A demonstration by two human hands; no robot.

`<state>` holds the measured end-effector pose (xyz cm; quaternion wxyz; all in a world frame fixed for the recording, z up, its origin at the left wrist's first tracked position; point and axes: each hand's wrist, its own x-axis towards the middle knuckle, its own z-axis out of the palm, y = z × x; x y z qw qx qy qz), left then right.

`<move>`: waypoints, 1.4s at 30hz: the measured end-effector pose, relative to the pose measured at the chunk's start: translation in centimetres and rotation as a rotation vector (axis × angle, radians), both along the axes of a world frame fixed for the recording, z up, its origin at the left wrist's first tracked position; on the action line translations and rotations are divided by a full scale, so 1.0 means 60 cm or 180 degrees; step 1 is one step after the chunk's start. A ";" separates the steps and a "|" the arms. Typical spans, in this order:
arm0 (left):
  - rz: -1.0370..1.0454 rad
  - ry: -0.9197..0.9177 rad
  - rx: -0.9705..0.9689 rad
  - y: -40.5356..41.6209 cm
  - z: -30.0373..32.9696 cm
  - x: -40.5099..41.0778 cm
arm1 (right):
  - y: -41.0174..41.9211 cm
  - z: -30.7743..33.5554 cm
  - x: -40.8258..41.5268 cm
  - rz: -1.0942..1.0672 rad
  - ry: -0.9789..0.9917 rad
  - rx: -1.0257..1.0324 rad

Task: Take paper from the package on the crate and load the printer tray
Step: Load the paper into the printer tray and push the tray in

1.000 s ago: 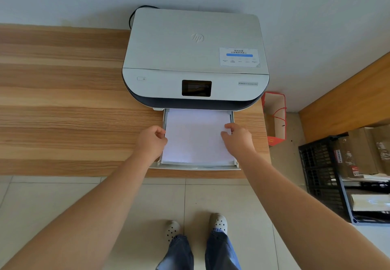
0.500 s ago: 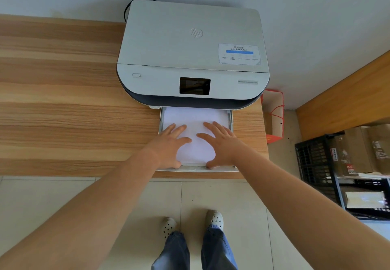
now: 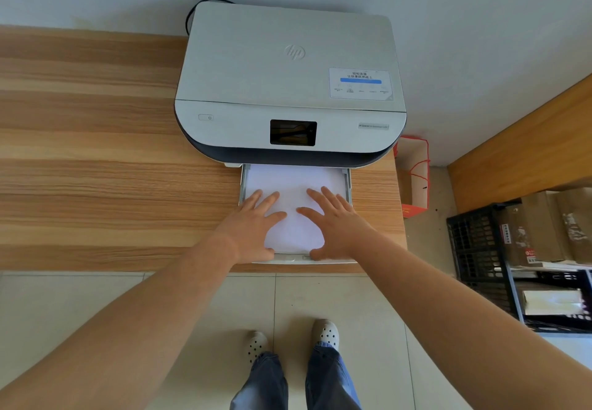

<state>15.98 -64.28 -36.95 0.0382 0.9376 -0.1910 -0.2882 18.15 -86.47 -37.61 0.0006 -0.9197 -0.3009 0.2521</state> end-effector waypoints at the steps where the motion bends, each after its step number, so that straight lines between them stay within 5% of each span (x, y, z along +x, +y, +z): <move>1: -0.0003 0.0002 0.0017 -0.001 0.000 -0.001 | -0.001 0.000 -0.001 -0.0006 0.0021 -0.0011; 29: -0.0135 -0.0054 -0.0104 0.005 0.004 -0.012 | 0.015 0.013 -0.021 -0.0423 0.0162 0.0134; 38: 0.1299 -0.0808 -0.1081 0.058 0.043 0.012 | -0.018 0.062 0.000 -0.2212 0.0036 0.0915; 42: 0.1971 -0.0434 -0.0957 0.066 0.040 0.017 | -0.032 0.055 0.027 -0.2699 0.0172 0.0733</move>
